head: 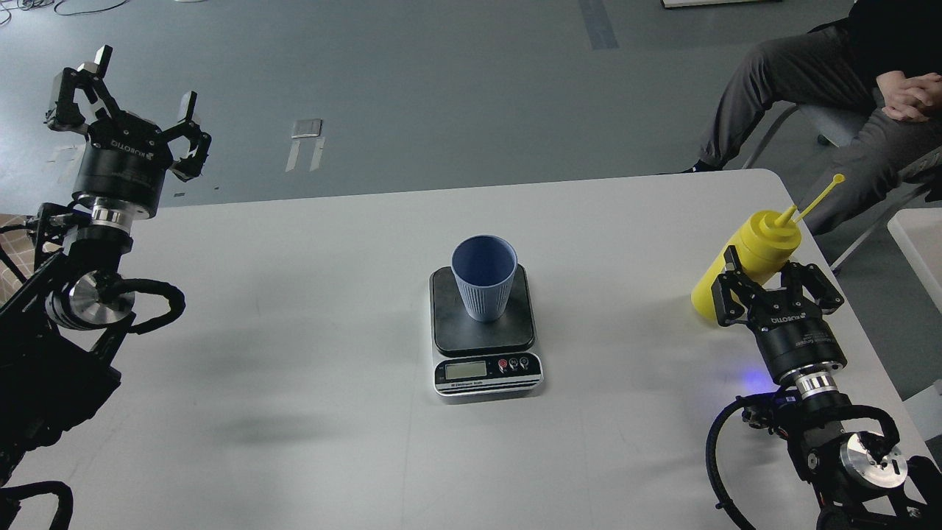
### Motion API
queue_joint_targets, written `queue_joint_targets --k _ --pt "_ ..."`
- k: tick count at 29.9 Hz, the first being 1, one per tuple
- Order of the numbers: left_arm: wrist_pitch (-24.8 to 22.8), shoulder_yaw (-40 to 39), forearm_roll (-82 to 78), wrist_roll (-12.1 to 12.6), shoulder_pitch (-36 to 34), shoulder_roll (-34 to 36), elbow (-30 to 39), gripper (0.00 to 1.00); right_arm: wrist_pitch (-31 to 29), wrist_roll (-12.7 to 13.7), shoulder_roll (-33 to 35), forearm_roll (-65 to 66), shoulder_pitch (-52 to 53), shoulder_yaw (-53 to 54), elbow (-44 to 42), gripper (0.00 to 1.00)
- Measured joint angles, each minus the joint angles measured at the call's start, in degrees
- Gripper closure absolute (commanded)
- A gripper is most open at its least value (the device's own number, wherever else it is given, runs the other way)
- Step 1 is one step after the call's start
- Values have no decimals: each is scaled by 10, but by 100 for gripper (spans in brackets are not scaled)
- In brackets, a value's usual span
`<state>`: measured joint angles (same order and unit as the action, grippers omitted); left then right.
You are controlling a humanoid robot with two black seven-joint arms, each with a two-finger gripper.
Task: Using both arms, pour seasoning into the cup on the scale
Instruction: 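Set the yellow bottle down on the table and open the right gripper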
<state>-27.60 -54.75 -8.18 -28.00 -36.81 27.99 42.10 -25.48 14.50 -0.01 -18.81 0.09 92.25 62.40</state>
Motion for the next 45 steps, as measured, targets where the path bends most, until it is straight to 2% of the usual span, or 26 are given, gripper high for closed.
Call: queue_joint_targets --k 1,2,3,23,36,45 --pt "0 0 0 0 0 0 0 2 0 0 0 0 0 0 0 100" --pt "0 0 0 0 0 0 0 2 1 0 0 0 0 0 -1 65" --pt "0 0 0 0 0 0 0 2 2 0 0 1 0 0 -1 1" --pt "0 0 0 0 -1 0 0 2 0 -2 0 2 -8 -1 12 0" --pt "0 0 0 0 0 1 0 2 -2 -2 0 0 -69 -12 94 0" --pt "-1 -1 0 0 0 2 0 2 -24 -2 0 -2 -131 -13 146 0"
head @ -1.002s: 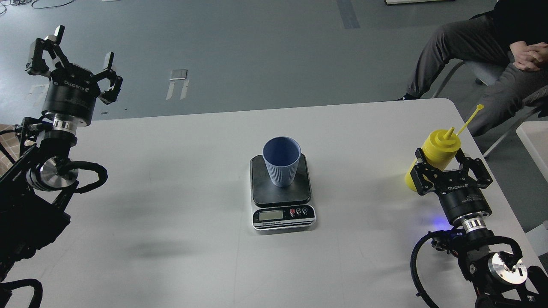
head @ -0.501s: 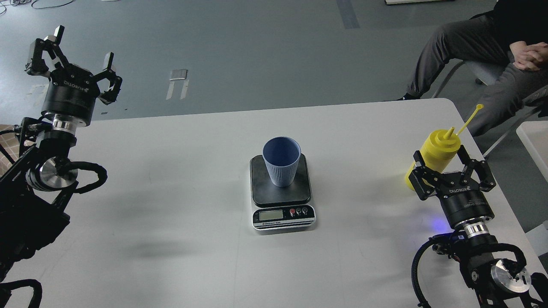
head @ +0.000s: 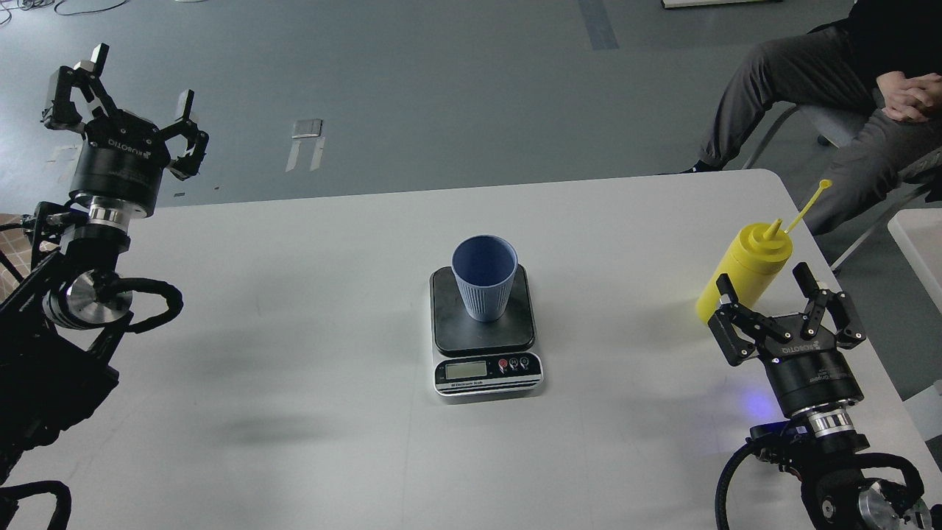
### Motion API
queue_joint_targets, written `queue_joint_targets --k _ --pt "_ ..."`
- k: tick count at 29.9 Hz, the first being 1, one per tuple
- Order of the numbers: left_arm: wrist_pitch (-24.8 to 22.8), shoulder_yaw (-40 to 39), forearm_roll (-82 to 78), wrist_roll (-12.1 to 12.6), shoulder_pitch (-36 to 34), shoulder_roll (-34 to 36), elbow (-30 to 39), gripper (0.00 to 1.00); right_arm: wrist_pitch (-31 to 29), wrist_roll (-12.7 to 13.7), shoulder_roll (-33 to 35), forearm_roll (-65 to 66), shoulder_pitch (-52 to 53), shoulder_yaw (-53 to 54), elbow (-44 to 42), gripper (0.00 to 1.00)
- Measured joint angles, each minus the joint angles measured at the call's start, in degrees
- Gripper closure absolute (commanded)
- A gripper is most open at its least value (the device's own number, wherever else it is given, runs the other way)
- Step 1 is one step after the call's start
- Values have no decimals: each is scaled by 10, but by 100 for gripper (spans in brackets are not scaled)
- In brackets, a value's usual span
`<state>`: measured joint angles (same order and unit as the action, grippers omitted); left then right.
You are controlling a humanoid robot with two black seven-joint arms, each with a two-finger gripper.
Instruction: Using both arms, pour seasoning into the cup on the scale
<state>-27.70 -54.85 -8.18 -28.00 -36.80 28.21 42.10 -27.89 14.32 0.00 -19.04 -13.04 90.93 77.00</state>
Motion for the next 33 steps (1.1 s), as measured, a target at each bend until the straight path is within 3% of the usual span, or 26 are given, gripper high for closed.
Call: queue_joint_targets --k 13,20,28,33 --pt "0 1 0 0 0 -2 0 2 -1 6 3 34 -42 -36 143 0" --pt "-3 5 0 0 -4 -3 0 2 -1 4 120 64 64 -39 161 0" --pt "-3 11 -6 0 -22 -4 -1 2 -1 1 281 57 271 -52 40 0" --pt "-3 14 -10 0 -48 -2 -5 2 -1 1 325 56 455 -131 -90 0"
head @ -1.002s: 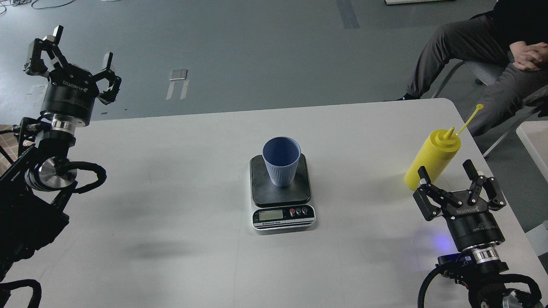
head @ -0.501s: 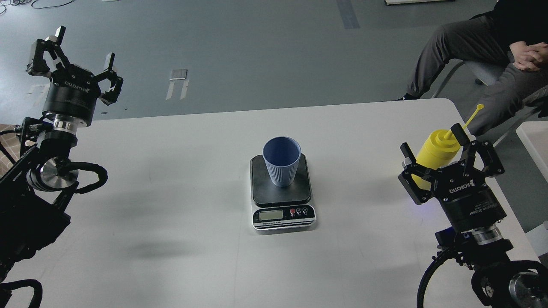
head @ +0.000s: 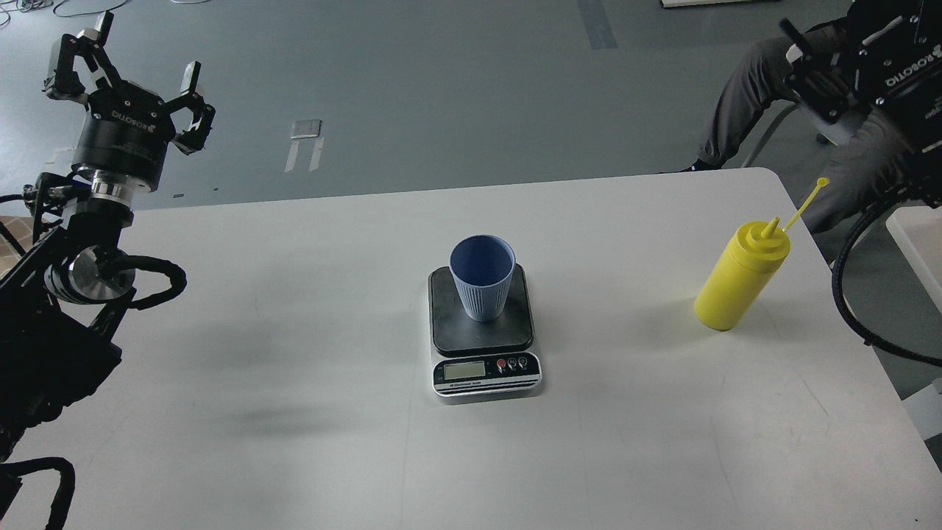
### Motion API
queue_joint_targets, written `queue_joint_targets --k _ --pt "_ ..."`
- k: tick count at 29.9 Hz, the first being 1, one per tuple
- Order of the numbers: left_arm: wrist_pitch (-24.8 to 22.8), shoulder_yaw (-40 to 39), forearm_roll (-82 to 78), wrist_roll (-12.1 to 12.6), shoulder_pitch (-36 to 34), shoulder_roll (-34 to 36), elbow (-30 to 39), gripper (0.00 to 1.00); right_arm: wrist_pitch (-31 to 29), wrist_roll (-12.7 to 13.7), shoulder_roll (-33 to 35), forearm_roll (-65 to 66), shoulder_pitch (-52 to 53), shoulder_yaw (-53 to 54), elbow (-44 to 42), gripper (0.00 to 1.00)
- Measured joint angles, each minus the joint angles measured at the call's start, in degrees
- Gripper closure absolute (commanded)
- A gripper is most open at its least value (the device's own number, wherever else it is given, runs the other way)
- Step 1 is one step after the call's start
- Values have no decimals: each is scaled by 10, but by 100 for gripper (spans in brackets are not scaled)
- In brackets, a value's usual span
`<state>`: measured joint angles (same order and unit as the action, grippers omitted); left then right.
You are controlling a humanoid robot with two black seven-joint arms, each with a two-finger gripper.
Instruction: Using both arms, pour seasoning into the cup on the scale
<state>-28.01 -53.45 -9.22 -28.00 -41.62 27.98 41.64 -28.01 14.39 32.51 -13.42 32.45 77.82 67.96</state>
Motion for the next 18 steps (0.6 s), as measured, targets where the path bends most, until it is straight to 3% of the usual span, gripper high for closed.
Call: queue_joint_targets --k 4,8,14,18 --pt "0 22 -25 0 -36 -1 -3 2 0 0 -18 6 123 -82 -94 0" --pt "0 42 -44 0 -72 -8 -10 2 0 0 -89 21 204 -133 -184 0" --pt "0 46 -47 0 -93 -16 -18 2 0 0 -142 59 239 -141 -255 0" --pt "0 46 -47 0 -120 -35 -19 2 0 -20 -199 128 273 -140 -332 0"
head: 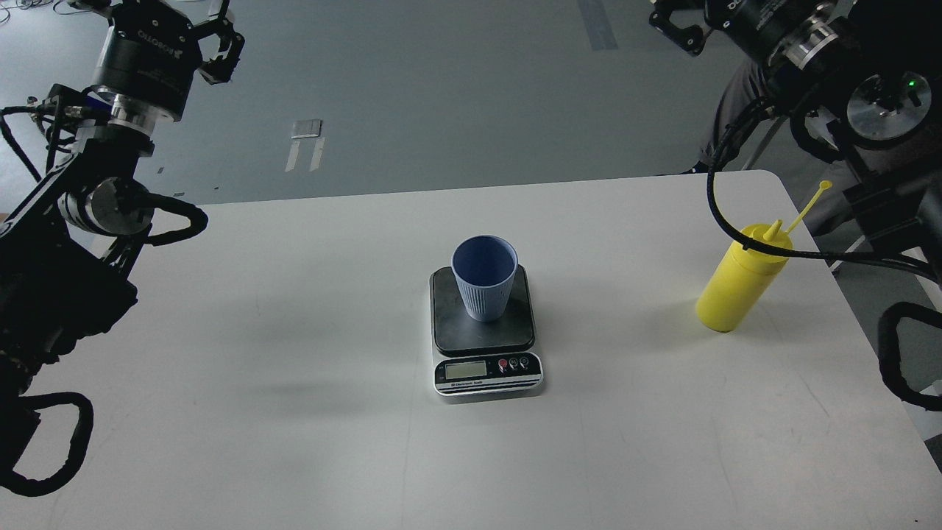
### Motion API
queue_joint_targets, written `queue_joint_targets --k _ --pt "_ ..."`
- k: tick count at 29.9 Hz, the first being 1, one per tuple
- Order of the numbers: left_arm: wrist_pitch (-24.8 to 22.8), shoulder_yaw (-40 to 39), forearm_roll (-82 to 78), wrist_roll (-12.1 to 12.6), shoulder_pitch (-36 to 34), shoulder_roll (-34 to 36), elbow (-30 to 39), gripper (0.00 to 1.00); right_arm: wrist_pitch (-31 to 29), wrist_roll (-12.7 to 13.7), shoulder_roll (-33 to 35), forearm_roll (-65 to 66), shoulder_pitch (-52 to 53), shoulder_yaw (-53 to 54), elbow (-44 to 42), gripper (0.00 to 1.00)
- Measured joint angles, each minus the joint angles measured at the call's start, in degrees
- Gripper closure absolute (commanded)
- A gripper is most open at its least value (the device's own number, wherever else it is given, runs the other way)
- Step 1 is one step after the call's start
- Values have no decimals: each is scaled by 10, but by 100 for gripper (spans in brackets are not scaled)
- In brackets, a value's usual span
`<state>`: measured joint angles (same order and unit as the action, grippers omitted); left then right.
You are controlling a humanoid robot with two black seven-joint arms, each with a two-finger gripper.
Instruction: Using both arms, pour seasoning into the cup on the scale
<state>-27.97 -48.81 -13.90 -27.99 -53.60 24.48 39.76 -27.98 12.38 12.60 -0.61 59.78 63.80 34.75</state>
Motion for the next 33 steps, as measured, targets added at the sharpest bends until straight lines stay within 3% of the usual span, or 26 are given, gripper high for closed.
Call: queue_joint_targets --k 9,13,26,33 --pt "0 0 0 13 -4 -33 -14 2 7 -87 -11 145 15 -1 -16 0" --pt "0 0 0 13 -5 -35 -16 3 10 -108 -10 208 8 -2 -8 0" --pt "0 8 -1 14 -2 -28 -27 2 0 -118 32 260 -61 -6 92 0" --pt "0 32 -5 12 -2 -29 -27 2 0 -114 65 249 -70 0 98 0"
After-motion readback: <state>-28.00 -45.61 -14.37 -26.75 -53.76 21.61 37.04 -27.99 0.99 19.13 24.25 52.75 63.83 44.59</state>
